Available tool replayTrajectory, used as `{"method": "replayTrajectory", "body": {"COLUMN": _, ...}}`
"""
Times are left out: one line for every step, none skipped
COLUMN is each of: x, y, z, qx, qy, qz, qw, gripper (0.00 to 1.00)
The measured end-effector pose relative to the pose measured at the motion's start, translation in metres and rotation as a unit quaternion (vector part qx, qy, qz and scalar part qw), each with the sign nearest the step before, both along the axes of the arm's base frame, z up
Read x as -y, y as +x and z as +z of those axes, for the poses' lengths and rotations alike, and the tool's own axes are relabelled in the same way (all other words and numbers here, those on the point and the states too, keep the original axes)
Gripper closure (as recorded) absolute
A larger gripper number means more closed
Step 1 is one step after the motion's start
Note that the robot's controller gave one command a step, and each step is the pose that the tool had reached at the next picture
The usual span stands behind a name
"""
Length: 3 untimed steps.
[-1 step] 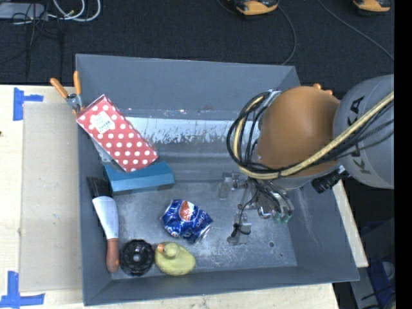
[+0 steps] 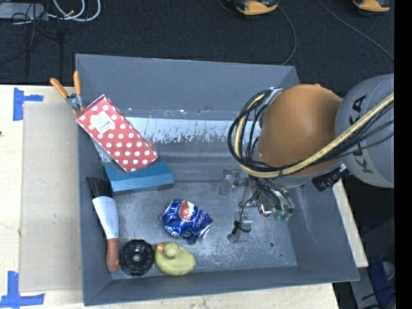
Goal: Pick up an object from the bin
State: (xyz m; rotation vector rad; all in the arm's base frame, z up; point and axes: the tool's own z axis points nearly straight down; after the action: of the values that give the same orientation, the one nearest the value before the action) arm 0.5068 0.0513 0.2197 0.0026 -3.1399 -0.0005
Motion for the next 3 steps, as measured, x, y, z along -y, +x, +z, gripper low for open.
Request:
{"method": "replayTrajectory", "body": {"x": -0.023, "y": -0.004, "z": -0.041, "qx": 0.0022, "qy": 0.000, "qz": -0.004, "qw": 1.0000, "gripper": 0.00}}
{"method": "replayTrajectory", "body": {"x": -0.052, "y": 0.004, "z": -0.094, "qx": -0.0003, "qy": 0.000, "qz": -0.031, "qw": 0.9995, "gripper": 0.00}}
{"method": "replayTrajectory", "body": {"x": -0.058, "y": 0.004, "z": -0.118, "qx": -0.0022, "qy": 0.000, "qz": 0.000, "qw": 1.0000, "gripper": 0.00}}
